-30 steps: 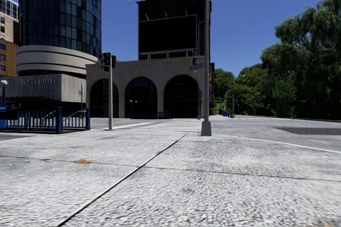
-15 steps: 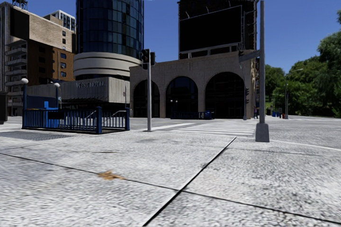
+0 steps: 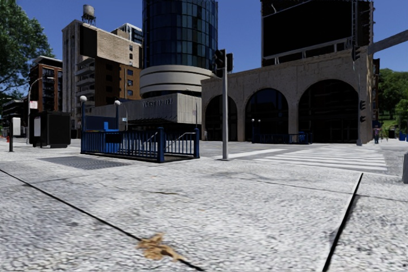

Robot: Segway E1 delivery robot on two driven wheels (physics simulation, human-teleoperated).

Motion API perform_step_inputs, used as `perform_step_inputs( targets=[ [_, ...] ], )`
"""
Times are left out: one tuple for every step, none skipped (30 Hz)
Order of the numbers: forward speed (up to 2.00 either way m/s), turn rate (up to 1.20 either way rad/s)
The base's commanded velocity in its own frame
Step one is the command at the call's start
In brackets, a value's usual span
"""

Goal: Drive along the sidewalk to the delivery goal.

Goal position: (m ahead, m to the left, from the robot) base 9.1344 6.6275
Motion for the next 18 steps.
perform_step_inputs(
  targets=[
    [1.76,0.51],
    [1.76,0.51],
    [1.76,0.5],
    [1.76,0.49],
    [1.76,0.49],
    [1.76,0.47],
    [1.76,0.46],
    [1.76,0.45],
    [1.76,0.45],
    [1.76,0.45],
    [1.76,0.45],
    [1.76,0.43],
    [1.76,0.43],
    [1.76,0.39],
    [1.76,0.32],
    [1.76,0.2],
    [1.76,0.2],
    [1.76,0.18]
  ],
)
